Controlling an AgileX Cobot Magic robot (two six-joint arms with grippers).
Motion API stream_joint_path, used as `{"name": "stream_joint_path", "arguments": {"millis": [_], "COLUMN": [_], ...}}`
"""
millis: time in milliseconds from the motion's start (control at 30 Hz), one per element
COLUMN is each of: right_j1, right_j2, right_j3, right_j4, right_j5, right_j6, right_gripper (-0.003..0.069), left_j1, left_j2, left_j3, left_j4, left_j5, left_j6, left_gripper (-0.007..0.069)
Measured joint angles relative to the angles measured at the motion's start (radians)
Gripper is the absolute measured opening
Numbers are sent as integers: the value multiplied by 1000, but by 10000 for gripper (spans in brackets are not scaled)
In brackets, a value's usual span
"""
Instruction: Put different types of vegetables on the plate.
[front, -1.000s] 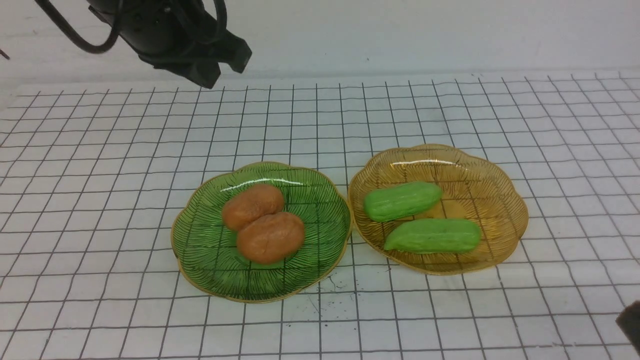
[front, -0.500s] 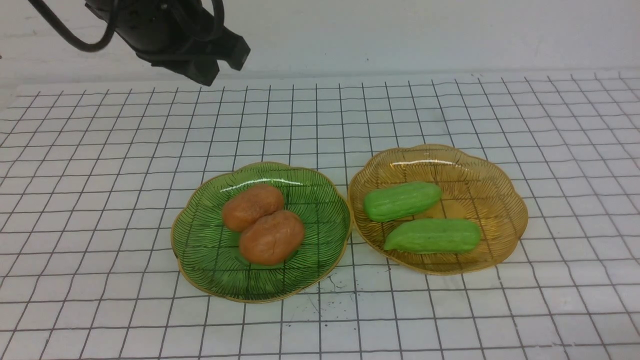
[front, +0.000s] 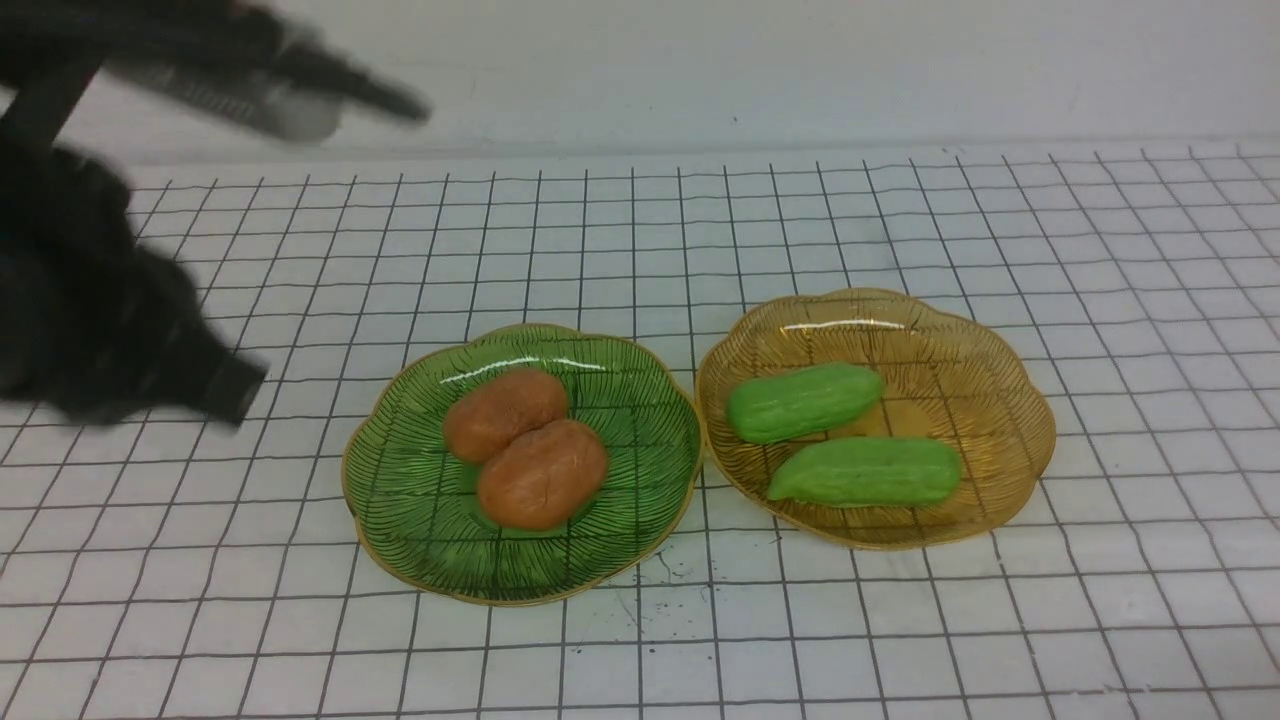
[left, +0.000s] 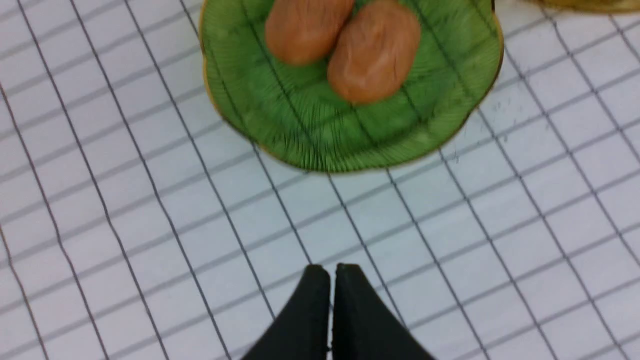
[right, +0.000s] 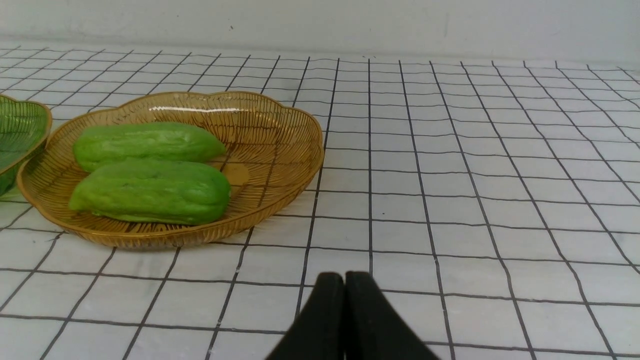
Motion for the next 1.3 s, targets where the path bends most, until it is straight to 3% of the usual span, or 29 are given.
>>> {"name": "stream_joint_path", "arguments": {"millis": [100,267,533,667,1133,1300], "right_j1": [0,0,0,0,0,0], "right_j2": [0,0,0,0,0,0], "right_j3": [0,0,0,0,0,0], "right_j4": [0,0,0,0,0,0], "right_j5": [0,0,0,0,3,3], "right_j6": [0,0,0,0,0,0], "right_gripper": [-15,-15,-15,-15,-15,-15], "left_j1": [0,0,0,0,4,101], "left_j2": [-163,-506,-899,-1014,-1020,-1020], "left_j3": [191,563,836,892,976,1125], "left_j4": [-28,-90,-93,-92,-58,-48], "left_j5": [-54,-451,-883,-921,-917,-954], "left_j6": [-23,-55,-55,-55,-32,-23], "left_gripper": [-8,-8,-8,-8,-8,-8]}}
